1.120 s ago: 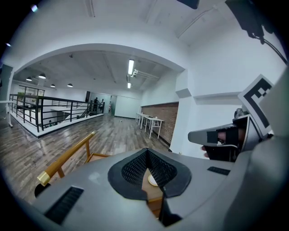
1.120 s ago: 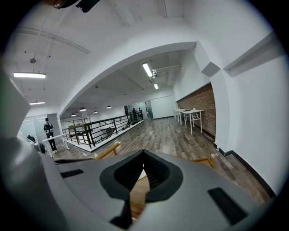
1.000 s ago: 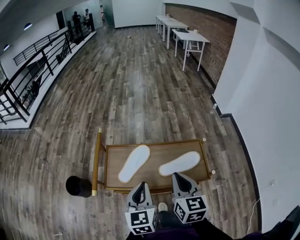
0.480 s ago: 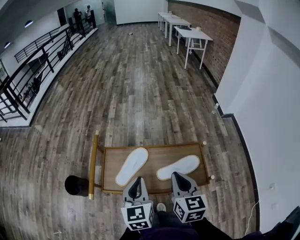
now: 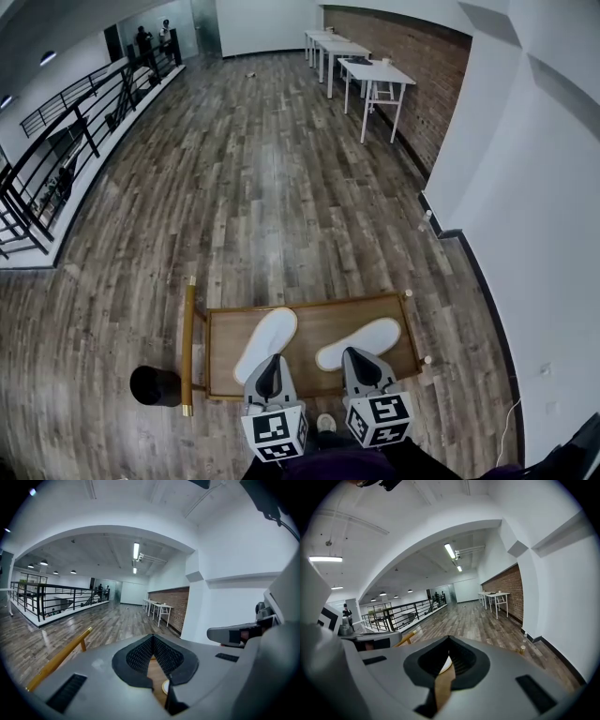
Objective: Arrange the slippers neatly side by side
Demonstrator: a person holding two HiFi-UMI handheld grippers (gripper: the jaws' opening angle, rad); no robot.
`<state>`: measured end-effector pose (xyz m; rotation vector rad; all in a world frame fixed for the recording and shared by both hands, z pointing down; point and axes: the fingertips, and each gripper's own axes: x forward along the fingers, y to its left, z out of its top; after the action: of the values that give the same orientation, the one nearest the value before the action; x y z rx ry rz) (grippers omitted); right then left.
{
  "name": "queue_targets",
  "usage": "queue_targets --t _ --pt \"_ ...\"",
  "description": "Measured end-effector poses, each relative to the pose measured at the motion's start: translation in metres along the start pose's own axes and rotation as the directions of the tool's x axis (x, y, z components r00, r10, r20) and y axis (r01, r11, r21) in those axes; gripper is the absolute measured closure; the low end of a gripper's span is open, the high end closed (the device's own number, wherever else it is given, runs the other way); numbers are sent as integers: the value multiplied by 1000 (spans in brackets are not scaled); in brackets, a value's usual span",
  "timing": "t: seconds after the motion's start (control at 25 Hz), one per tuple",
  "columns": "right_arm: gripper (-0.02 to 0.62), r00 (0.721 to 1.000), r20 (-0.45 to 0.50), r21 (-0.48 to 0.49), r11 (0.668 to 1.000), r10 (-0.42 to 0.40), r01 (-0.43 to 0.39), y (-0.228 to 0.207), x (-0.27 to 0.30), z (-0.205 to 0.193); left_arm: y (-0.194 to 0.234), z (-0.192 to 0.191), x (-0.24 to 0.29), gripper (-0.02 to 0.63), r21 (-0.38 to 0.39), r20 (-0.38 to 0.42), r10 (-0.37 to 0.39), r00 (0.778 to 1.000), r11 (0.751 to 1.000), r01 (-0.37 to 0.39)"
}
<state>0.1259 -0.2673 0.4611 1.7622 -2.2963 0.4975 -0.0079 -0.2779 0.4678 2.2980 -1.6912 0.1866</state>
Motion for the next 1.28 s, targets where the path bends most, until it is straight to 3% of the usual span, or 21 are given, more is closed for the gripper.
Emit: queue_targets --t 0.24,0.4,0.6,0.72,0.8,0.88,1.0,1.2,1.28 --pt "597 1000 -14 -4 1000 -6 6 1 5 -2 0 0 5 606 -2 -5 -17 1000 1000 17" --pt "597 999 -26 106 994 -27 30 -18 8 -13 -1 -4 5 606 -8 -12 -19 1000 1000 19" --pt "597 987 -116 267 954 -112 139 -75 19 -39 6 -7 6 606 -16 -21 -5 1000 1000 5" --pt "595 966 -212 368 904 -145 217 -112 29 -60 10 -9 7 606 -19 -27 -2 1000 1000 1" --pt "554 949 -291 449 858 -121 248 -131 38 -76 12 -9 8 606 -17 -32 -1 999 1000 1" --pt "472 921 -382 514 813 -68 273 -144 49 -97 13 -10 10 606 -14 -36 -4 999 1000 3" --pt "468 877 -480 600 720 -24 348 -162 61 -128 17 -11 11 606 -9 -44 -1 999 1000 1" --pt "468 832 -553 759 436 41 483 -184 70 -173 27 -14 12 606 -4 -61 24 998 1000 -24" --pt "468 822 -566 784 352 67 511 -185 74 -185 32 -16 12 606 -4 -67 34 997 999 -34"
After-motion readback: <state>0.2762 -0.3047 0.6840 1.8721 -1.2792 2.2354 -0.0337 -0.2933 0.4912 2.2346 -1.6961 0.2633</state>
